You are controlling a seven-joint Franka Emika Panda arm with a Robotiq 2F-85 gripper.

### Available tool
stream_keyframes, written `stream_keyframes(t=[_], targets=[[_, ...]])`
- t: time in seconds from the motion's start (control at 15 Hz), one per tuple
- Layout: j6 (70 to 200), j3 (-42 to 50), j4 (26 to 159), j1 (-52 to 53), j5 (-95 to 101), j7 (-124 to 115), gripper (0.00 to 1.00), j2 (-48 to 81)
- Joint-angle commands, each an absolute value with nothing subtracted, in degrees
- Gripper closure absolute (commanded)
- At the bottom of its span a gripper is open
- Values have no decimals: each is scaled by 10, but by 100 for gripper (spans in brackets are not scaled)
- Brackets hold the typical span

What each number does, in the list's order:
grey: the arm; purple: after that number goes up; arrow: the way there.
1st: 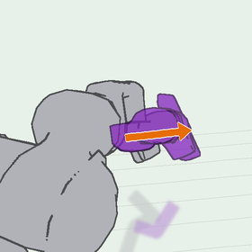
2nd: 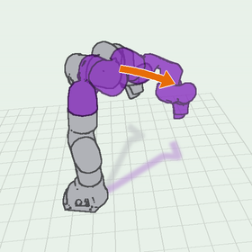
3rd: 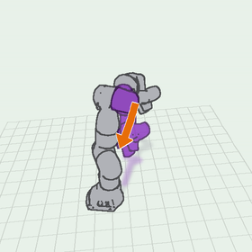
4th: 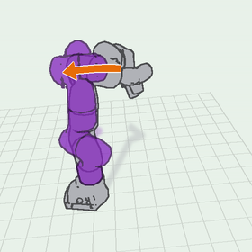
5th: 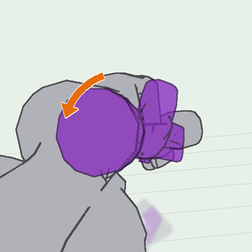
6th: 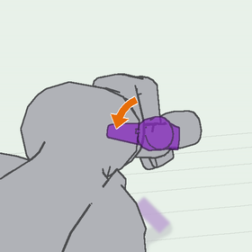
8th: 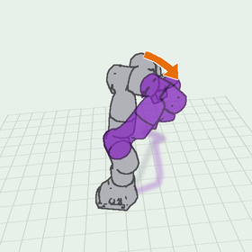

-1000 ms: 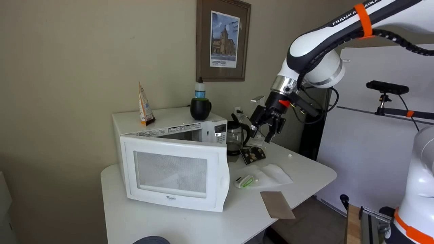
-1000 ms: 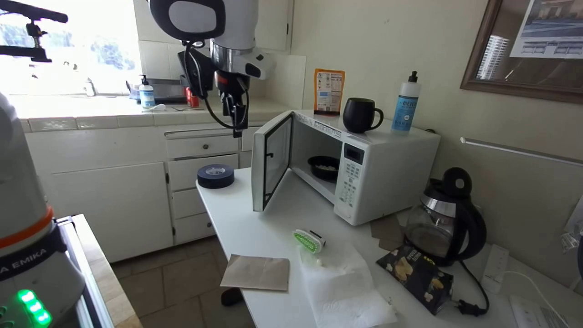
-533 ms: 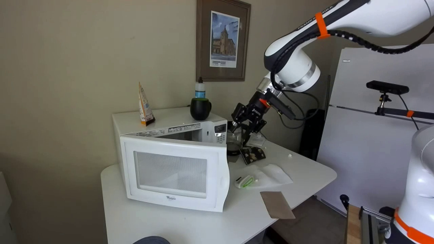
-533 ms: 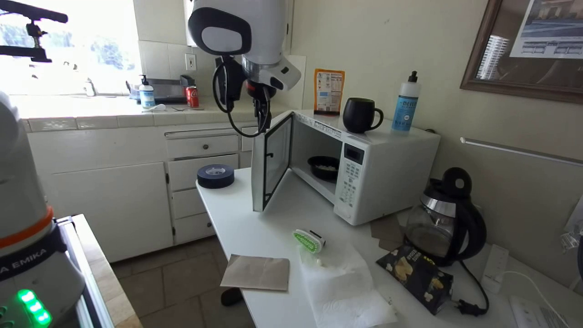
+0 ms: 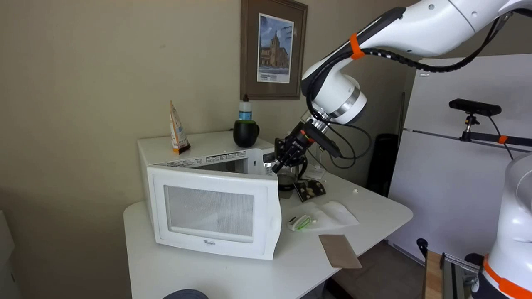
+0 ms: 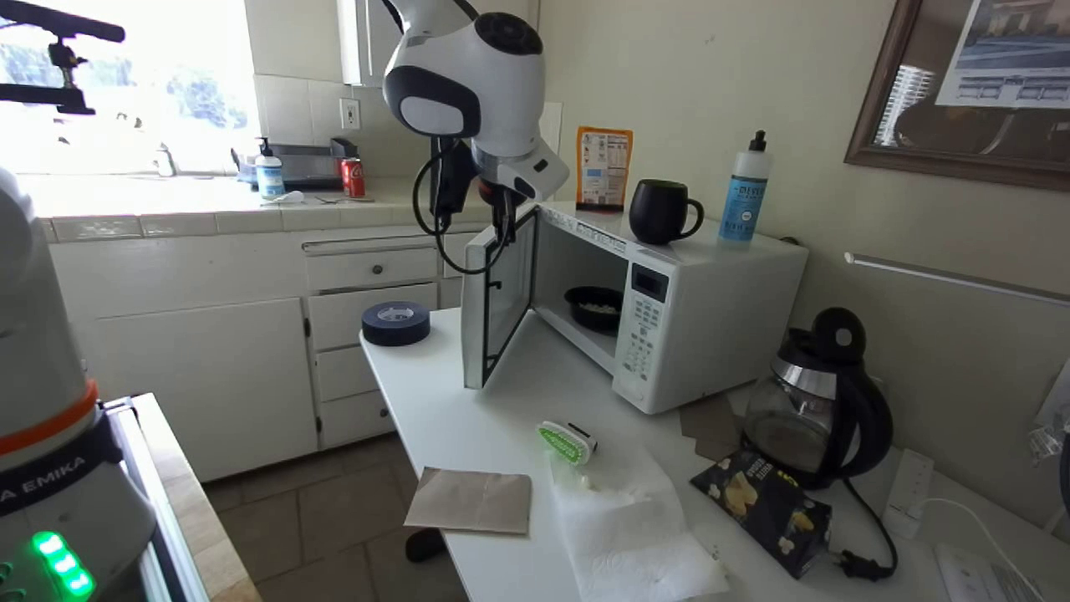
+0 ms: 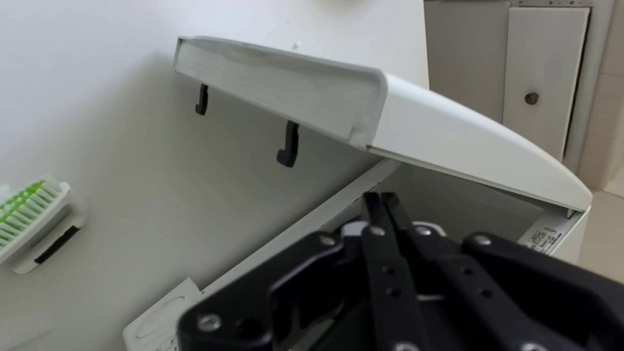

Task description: Open the door of the microwave wider

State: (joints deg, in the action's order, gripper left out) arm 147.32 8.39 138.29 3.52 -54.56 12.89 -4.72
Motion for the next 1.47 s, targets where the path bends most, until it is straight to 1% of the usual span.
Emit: stream_keyframes(t=[0.0, 0.33, 0.93, 1.4], targets=[[1465, 59, 1361, 20, -581, 149, 100, -9], [1433, 38, 1356, 13, -579, 152, 100, 4], [1278, 22, 1348, 10, -599, 198, 100, -5], [1227, 13, 1343, 12, -610, 239, 100, 6]])
